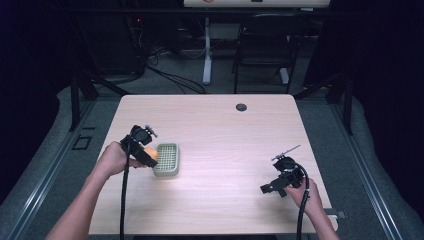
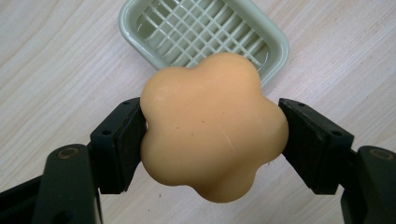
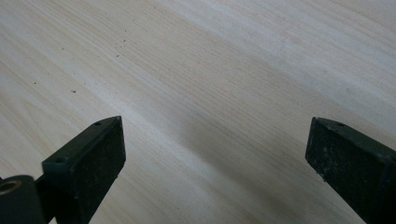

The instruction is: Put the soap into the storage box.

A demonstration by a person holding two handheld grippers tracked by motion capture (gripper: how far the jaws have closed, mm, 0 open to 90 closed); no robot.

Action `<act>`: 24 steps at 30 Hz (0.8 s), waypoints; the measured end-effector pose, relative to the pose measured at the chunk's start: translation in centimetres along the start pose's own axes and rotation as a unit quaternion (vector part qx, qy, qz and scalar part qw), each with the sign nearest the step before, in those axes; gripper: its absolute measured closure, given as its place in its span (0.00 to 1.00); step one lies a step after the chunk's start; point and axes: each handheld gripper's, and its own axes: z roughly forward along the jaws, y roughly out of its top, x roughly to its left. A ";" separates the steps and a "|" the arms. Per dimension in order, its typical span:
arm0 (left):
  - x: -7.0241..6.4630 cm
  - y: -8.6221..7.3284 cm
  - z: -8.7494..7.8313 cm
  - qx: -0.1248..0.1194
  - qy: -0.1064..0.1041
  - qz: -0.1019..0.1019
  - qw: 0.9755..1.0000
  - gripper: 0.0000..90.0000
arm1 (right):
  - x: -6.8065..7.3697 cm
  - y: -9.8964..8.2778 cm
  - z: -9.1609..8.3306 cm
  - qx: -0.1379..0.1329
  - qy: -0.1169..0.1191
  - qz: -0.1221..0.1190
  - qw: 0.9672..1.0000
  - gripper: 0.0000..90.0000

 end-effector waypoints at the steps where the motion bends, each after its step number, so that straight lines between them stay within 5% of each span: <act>1: 0.0 0.1 0.0 0.003 0.001 0.001 1.000 0.30 | 0.0 0.0 0.0 0.002 0.001 -0.002 1.000 0.05; 24: 0.1 2.3 1.1 -0.008 -0.008 0.006 1.000 0.30 | 0.1 -0.1 0.2 -0.007 0.002 0.009 1.000 0.05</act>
